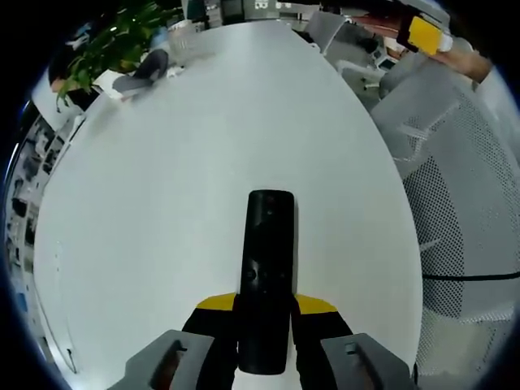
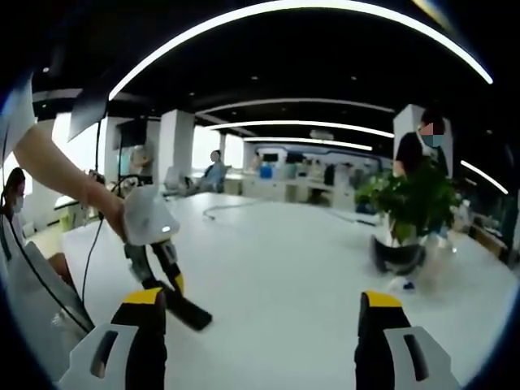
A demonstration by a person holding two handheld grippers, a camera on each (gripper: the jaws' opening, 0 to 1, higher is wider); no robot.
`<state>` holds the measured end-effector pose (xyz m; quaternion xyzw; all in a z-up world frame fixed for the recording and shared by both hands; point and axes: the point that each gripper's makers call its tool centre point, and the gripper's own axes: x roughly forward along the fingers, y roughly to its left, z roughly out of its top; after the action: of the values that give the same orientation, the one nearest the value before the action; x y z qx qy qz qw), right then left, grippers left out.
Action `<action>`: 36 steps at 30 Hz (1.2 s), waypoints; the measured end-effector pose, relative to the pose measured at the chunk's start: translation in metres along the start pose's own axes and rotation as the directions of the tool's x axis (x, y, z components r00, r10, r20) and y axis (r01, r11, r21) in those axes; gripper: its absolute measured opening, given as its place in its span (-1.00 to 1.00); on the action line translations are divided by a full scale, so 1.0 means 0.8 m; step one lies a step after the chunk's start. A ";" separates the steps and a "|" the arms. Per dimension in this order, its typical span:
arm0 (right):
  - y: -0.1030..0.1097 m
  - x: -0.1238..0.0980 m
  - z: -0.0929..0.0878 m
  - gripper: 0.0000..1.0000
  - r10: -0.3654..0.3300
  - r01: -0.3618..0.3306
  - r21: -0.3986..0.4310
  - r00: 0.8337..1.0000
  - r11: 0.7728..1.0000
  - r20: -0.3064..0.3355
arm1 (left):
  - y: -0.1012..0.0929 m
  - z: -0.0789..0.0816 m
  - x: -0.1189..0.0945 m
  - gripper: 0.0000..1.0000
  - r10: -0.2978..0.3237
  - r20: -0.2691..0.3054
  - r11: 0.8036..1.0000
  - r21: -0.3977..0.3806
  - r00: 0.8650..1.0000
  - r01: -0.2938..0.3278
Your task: Press the specified remote control buttons in sequence, fully releasing each button before pressing the next.
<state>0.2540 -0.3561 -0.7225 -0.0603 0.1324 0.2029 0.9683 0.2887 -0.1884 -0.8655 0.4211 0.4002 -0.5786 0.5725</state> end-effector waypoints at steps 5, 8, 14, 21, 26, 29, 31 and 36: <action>0.001 0.000 -0.002 0.94 0.002 -0.002 -0.001 1.000 1.000 -0.006 | -0.003 0.000 0.000 -0.51 -0.001 -0.003 1.000 0.005 1.000 0.001; 0.001 0.000 -0.002 0.93 0.005 -0.005 -0.001 1.000 1.000 -0.008 | -0.004 0.000 0.000 -0.51 -0.002 -0.003 1.000 0.007 1.000 0.002; 0.001 0.000 -0.004 0.93 0.008 -0.008 -0.001 1.000 1.000 -0.016 | -0.008 0.001 0.000 -0.51 -0.003 -0.004 1.000 0.010 1.000 0.003; 0.002 0.001 -0.006 0.90 0.014 -0.014 -0.001 1.000 1.000 -0.025 | -0.011 0.001 0.000 -0.51 -0.003 -0.006 1.000 0.014 1.000 0.003; 0.002 0.001 -0.006 0.90 0.014 -0.014 -0.001 1.000 1.000 -0.024 | -0.014 0.001 0.000 -0.51 -0.003 -0.004 1.000 0.014 1.000 0.003; 0.003 0.001 -0.007 0.90 0.015 -0.015 -0.002 1.000 1.000 -0.025 | -0.015 0.001 0.000 -0.51 -0.003 -0.003 1.000 0.013 1.000 0.003; 0.003 0.001 -0.007 0.89 0.017 -0.017 -0.003 1.000 1.000 -0.027 | -0.017 0.001 0.000 -0.51 -0.002 -0.001 1.000 0.011 1.000 0.002; 0.004 0.001 -0.008 0.89 0.018 -0.019 -0.003 0.999 1.000 -0.032 | -0.020 0.001 0.001 -0.51 -0.002 0.001 1.000 0.011 1.000 0.002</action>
<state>0.2521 -0.3538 -0.7292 -0.0638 0.1481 0.2111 0.9641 0.2728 -0.1891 -0.8658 0.4234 0.3971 -0.5818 0.5697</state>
